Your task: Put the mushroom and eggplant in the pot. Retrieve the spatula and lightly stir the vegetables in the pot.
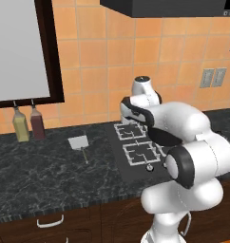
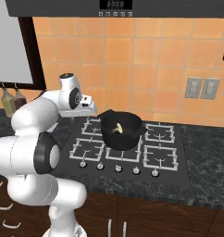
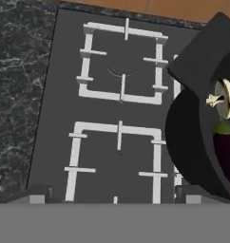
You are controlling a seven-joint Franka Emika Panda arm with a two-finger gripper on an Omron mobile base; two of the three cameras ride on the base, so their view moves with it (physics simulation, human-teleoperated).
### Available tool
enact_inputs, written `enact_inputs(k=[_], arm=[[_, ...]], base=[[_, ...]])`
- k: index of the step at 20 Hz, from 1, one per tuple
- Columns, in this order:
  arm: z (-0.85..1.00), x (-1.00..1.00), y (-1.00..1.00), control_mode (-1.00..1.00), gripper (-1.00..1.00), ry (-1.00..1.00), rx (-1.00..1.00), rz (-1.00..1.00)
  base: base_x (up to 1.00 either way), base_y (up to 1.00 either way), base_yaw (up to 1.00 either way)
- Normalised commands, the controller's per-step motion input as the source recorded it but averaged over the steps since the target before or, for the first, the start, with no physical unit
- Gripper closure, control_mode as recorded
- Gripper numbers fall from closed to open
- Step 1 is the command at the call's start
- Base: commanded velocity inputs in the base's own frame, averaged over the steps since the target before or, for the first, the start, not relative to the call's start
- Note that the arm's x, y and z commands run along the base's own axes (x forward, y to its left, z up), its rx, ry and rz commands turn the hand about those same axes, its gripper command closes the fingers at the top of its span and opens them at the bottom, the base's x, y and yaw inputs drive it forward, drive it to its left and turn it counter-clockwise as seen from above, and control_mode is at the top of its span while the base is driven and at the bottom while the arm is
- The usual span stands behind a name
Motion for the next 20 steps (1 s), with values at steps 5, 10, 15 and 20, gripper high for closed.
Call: enact_inputs(k=[5,10,15,20], arm=[[-0.17,-0.27,1.00,-1.00,-1.00,0.23,-0.04,0.01],[-0.47,-0.33,0.94,-1.00,-1.00,0.09,0.00,0.01],[-0.59,-0.05,0.88,-1.00,-1.00,-0.01,0.00,-0.06],[-0.03,0.00,0.06,-1.00,-1.00,0.00,0.00,0.00]], base=[[0.00,0.00,0.00],[0.00,0.00,0.00],[0.00,0.00,0.00],[0.00,0.00,0.00]])
